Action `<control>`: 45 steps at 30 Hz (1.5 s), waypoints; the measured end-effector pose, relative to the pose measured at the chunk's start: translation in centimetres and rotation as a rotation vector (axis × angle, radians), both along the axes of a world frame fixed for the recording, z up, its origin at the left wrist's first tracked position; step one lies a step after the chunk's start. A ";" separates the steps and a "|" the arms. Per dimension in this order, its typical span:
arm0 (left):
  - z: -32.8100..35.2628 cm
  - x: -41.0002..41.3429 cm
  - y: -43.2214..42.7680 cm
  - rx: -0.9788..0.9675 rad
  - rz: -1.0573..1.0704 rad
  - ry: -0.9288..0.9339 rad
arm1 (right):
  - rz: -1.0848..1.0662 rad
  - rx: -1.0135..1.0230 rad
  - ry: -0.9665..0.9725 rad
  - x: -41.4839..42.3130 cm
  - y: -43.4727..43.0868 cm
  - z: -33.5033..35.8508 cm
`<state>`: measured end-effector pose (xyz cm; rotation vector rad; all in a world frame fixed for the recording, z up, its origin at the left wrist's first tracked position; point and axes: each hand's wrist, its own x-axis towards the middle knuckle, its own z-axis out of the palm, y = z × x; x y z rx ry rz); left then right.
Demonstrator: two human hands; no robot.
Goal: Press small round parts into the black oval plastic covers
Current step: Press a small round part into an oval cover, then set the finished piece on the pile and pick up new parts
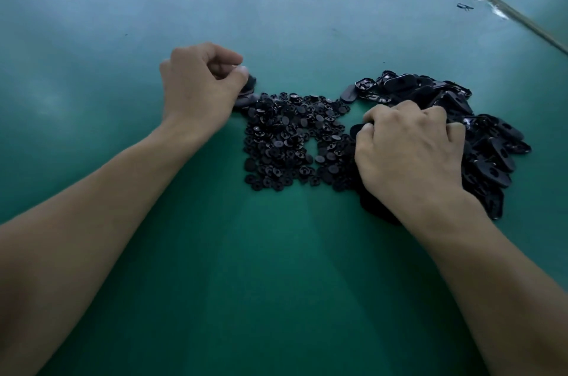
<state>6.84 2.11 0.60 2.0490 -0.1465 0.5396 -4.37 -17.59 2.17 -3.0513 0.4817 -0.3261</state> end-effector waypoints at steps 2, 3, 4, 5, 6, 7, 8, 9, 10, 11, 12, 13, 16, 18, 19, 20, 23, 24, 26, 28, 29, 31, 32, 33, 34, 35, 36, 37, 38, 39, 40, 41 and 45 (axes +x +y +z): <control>-0.1 0.3 0.4 0.063 0.036 0.029 | 0.009 -0.013 -0.018 0.1 -0.1 0.1; -0.1 0.4 0.5 0.076 0.048 0.050 | 0.015 -0.017 -0.028 0.1 -0.1 0.1; -0.1 0.4 0.6 0.085 0.062 0.070 | 0.024 -0.013 -0.039 0.2 -0.2 0.1; -0.1 0.5 0.7 0.093 0.078 0.088 | 0.039 0.003 -0.054 0.2 -0.4 0.1; -0.1 0.5 0.8 0.102 0.096 0.102 | 0.057 0.028 -0.073 0.3 -0.5 0.1; -0.1 0.6 0.9 0.110 0.110 0.114 | 0.073 0.056 -0.095 0.3 -0.6 0.1; -0.1 0.6 0.9 0.113 0.118 0.127 | 0.084 0.080 -0.117 0.4 -0.7 0.0; -0.2 0.7 1.0 0.115 0.121 0.142 | 0.089 0.099 -0.137 0.4 -0.8 0.0; -0.2 0.7 1.0 0.118 0.122 0.156 | 0.092 0.114 -0.157 0.5 -0.8 -0.1; -0.3 0.7 1.0 0.122 0.126 0.164 | 0.096 0.128 -0.173 0.6 -0.8 -0.2; -0.3 0.7 1.1 0.125 0.130 0.166 | 0.103 0.143 -0.188 0.6 -0.9 -0.2; -0.3 0.7 1.1 0.124 0.135 0.161 | 0.113 0.160 -0.201 0.7 -0.9 -0.3; -0.2 0.6 1.0 0.119 0.134 0.115 | 0.137 0.183 -0.266 0.9 -1.0 -0.3; 0.0 0.3 0.6 0.130 0.112 0.058 | 0.160 0.194 -0.360 1.1 -1.1 -0.4; 0.0 0.1 0.3 0.124 0.085 0.021 | 0.194 0.227 -0.409 1.1 -1.1 -0.4; 0.1 -0.3 -0.1 0.114 0.044 -0.021 | 0.244 0.283 -0.450 1.1 -0.9 -0.4; 0.2 -2.0 -1.7 0.102 -0.158 -0.144 | 0.405 0.455 -0.547 1.2 -0.4 -0.6; 0.2 -2.6 -2.3 0.107 -0.244 -0.171 | 0.444 0.503 -0.571 1.2 -0.2 -0.7; 0.0 -3.5 -3.1 0.135 -0.382 -0.219 | 0.510 0.618 -0.595 1.2 0.1 -0.8; -0.2 -3.9 -3.5 0.151 -0.471 -0.245 | 0.556 0.743 -0.591 1.2 0.4 -0.9; -0.2 -4.0 -3.7 0.140 -0.502 -0.242 | 0.562 0.784 -0.588 1.2 0.4 -0.9; -0.2 -3.9 -3.7 0.083 -0.530 -0.203 | 0.540 0.816 -0.590 1.4 0.4 -0.9; -0.2 -3.8 -3.7 0.052 -0.529 -0.180 | 0.524 0.819 -0.594 1.4 0.4 -0.9; -0.2 -3.7 -3.6 0.031 -0.522 -0.163 | 0.511 0.813 -0.599 1.4 0.4 -0.9; -0.2 -3.6 -3.5 0.019 -0.514 -0.152 | 0.499 0.795 -0.602 1.4 0.4 -1.0; -0.3 -3.5 -3.5 0.009 -0.505 -0.147 | 0.487 0.765 -0.599 1.4 0.4 -1.0; -0.4 -3.4 -3.4 -0.007 -0.498 -0.141 | 0.471 0.729 -0.582 1.4 0.3 -1.0; -0.4 -3.3 -3.3 -0.032 -0.496 -0.135 | 0.450 0.699 -0.549 1.4 0.3 -1.0; -0.4 -3.2 -3.2 -0.057 -0.498 -0.127 | 0.430 0.677 -0.507 1.4 0.3 -1.1; -0.4 -3.2 -3.2 -0.080 -0.503 -0.119 | 0.414 0.662 -0.468 1.4 0.2 -1.1; -0.4 -3.2 -3.2 -0.099 -0.512 -0.111 | 0.406 0.653 -0.444 1.3 0.2 -1.2; -0.4 -3.2 -3.2 -0.117 -0.524 -0.101 | 0.407 0.654 -0.437 1.3 0.2 -1.1; -0.4 -3.4 -3.2 -0.149 -0.556 -0.075 | 0.419 0.702 -0.485 1.2 0.4 -0.8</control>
